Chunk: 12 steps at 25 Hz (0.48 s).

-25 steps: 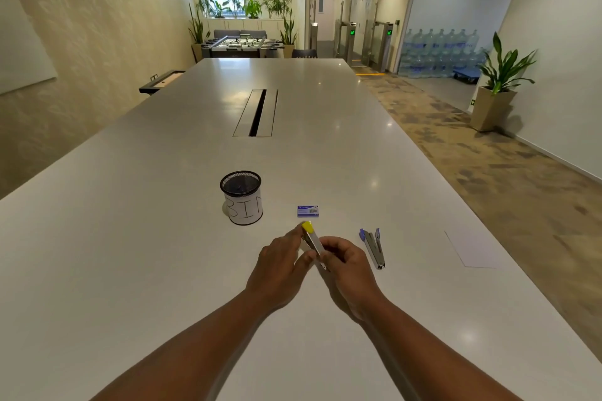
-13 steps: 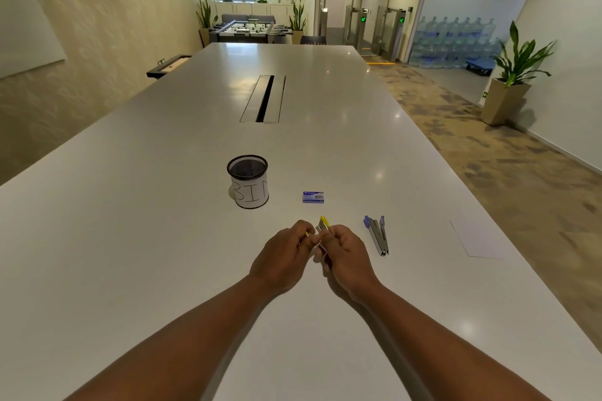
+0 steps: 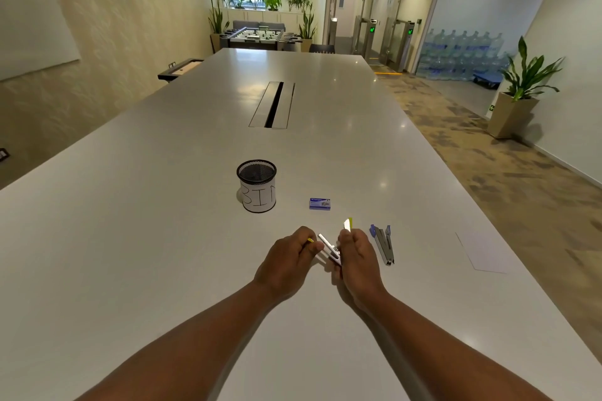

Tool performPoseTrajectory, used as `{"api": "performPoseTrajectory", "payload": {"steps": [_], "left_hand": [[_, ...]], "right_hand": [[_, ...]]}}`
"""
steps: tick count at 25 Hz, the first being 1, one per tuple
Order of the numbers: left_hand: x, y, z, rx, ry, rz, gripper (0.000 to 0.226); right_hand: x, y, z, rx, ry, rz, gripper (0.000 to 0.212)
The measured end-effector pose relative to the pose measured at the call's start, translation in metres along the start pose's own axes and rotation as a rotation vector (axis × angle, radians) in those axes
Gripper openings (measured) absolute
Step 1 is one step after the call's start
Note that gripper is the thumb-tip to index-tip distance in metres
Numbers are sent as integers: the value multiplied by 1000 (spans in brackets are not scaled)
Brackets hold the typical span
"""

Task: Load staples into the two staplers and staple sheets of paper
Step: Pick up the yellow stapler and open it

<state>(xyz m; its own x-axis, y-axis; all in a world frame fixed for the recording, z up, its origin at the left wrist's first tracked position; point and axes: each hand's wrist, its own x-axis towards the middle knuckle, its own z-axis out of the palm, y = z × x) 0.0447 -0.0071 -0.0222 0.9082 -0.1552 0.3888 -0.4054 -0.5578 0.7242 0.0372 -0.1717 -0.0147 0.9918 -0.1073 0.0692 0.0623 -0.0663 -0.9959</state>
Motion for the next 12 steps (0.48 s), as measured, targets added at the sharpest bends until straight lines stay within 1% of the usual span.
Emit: {"api": "performPoseTrajectory", "payload": {"steps": [2,5,7,9,12], "left_hand": [[3,-1,1,-58,6,-31,22],[6,-5,1,-154,28,-84,14],[10,-9,-1,-217,45,-168,18],[15,-15,-2,-321,68,-293,23],[20,-18,-4,-430,132,-417,24]], "right_hand": [[-1,-1,1,54,-12,-17,32],[-6,-1,3,35,-59,-77,24],[-9,-1,3,-78,-79,-146,20],[-12,-2,3,-220,-77,-194,19],[-15,-5,3,-273,-48,-218,20]]}}
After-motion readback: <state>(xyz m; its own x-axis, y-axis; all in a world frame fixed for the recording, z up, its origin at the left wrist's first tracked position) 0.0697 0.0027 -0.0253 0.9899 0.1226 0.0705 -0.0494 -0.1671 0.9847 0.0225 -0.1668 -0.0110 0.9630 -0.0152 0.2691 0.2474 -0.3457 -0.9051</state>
